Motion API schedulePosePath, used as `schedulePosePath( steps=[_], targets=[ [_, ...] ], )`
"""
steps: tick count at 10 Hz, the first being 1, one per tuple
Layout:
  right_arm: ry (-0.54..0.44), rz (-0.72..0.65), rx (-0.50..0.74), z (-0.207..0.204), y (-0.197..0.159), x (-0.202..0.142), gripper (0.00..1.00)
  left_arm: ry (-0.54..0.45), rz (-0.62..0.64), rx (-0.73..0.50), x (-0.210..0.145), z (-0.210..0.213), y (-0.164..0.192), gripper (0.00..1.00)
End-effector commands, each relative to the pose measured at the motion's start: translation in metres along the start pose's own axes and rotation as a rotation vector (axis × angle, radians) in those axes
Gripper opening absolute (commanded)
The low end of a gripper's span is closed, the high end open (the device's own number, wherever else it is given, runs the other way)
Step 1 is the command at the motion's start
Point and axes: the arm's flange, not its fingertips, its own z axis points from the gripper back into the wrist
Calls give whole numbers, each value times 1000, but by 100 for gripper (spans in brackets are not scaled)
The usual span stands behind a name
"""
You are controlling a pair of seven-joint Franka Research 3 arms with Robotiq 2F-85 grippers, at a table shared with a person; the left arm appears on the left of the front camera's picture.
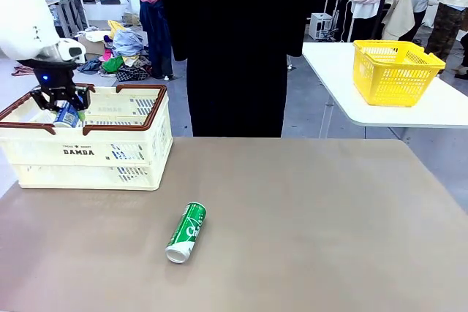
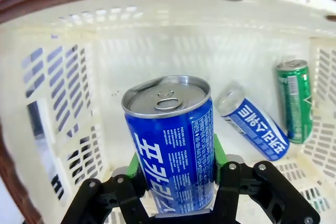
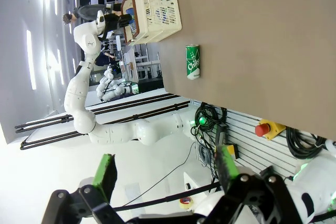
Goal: Place the drinks into the Shopping basket.
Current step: Pick up one drink and place it into the Shopping basket.
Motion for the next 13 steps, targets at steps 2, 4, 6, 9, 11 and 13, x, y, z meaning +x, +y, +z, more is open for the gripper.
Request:
schedulePosePath(
  steps=[2, 4, 6, 9, 11, 13],
  targets=[
    [9, 18, -8, 3, -1, -2, 100, 46, -10, 30, 7, -20, 1, 0],
    [9, 18, -8, 3, -1, -2, 100, 75, -19, 29, 11, -31, 1, 0],
    [9, 18, -8, 3, -1, -2, 100, 83, -13, 34, 12, -38, 1, 0],
    [9, 18, -8, 3, -1, -2, 100, 48, -16, 16, 13, -32, -1, 0],
    [9, 18, -8, 3, -1, -2, 100, 77, -26, 29, 15, -38, -4, 56],
    [9, 18, -8, 3, -1, -2, 100, 77, -28, 24, 15, -38, -4, 100]
  ],
)
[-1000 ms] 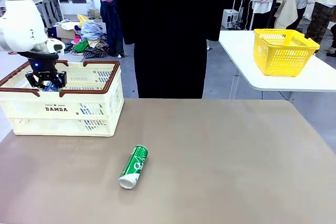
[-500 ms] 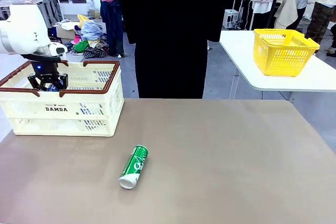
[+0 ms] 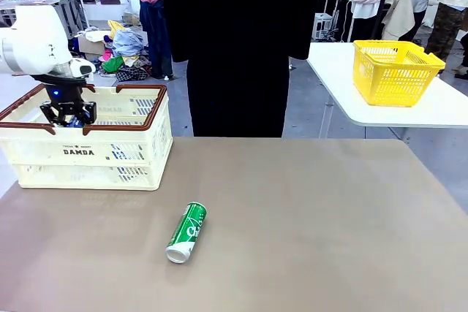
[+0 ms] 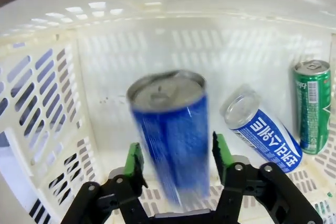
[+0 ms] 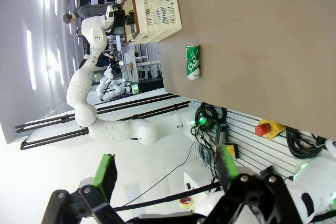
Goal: Place the drinks into the Shopping basket.
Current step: Pick up one drink and place it into the Shopping basket.
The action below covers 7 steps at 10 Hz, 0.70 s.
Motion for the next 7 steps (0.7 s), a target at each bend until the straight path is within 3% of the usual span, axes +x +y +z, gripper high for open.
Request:
schedulePosePath(
  steps=[1, 5, 7],
  targets=[
    [9, 18, -8, 3, -1, -2, 100, 1, -10, 14, 4, 6, 2, 100],
    [9, 18, -8, 3, -1, -2, 100, -12, 6, -17, 1, 10, 8, 100],
    [9, 18, -8, 3, -1, -2, 100, -8, 8, -60, -6, 32, 11, 100]
  ],
)
